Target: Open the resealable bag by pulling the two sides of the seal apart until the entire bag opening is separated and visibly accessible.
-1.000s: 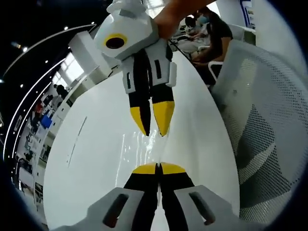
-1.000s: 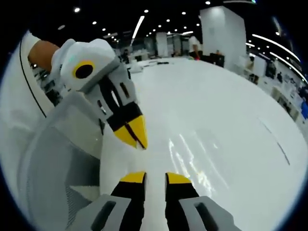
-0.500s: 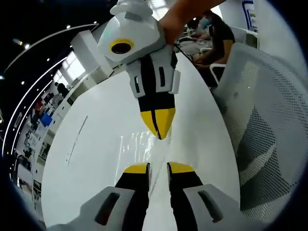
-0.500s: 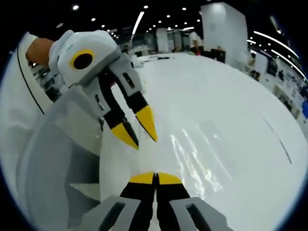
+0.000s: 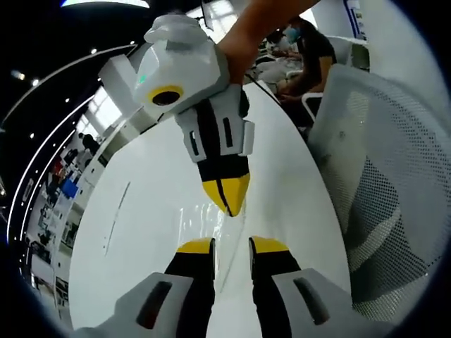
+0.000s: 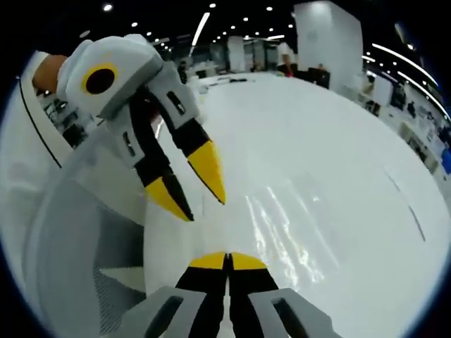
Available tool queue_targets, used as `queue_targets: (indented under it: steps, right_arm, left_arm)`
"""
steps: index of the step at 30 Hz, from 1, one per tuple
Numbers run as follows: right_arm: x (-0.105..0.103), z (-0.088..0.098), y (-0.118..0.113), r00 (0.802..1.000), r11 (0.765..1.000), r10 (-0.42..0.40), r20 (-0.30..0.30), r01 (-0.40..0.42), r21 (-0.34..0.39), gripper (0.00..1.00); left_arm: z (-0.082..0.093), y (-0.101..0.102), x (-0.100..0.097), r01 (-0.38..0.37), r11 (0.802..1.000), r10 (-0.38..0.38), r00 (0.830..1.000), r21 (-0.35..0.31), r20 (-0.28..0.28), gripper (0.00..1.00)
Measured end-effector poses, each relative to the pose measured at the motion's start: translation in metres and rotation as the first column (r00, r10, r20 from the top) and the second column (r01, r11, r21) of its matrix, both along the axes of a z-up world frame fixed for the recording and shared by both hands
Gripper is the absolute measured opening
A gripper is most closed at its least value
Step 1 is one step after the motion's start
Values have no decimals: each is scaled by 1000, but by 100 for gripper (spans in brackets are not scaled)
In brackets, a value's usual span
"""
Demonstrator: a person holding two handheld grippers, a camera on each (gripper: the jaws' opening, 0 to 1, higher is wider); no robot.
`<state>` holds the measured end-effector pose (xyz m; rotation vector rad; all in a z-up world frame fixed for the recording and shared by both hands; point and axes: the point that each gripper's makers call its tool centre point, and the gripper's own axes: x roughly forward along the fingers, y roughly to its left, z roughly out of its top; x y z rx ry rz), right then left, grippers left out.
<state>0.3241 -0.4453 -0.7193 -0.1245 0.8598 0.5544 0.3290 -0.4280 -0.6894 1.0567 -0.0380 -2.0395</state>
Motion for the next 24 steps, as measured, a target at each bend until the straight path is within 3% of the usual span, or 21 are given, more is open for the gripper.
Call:
queue_targets:
  steps: [5, 12, 17, 24]
  right_arm:
    - [5, 3, 3, 1000, 1000, 5, 9, -5, -16, 0]
    - [12, 14, 7, 996, 997, 55, 64, -51, -63, 0]
    - [17, 23, 0, 994, 995, 43, 98, -33, -97, 0]
    - [27, 37, -14, 986, 984, 21, 168, 9, -180, 0]
  left_arm:
    - [-6, 3, -8, 47, 999, -47, 998, 20, 45, 12]
    - [-12, -2, -5, 26, 999, -29, 996, 43, 81, 10]
    - [-17, -3, 0, 7, 999, -13, 994, 52, 110, 1]
    - [-15, -8, 2, -11, 999, 5, 990, 48, 138, 0]
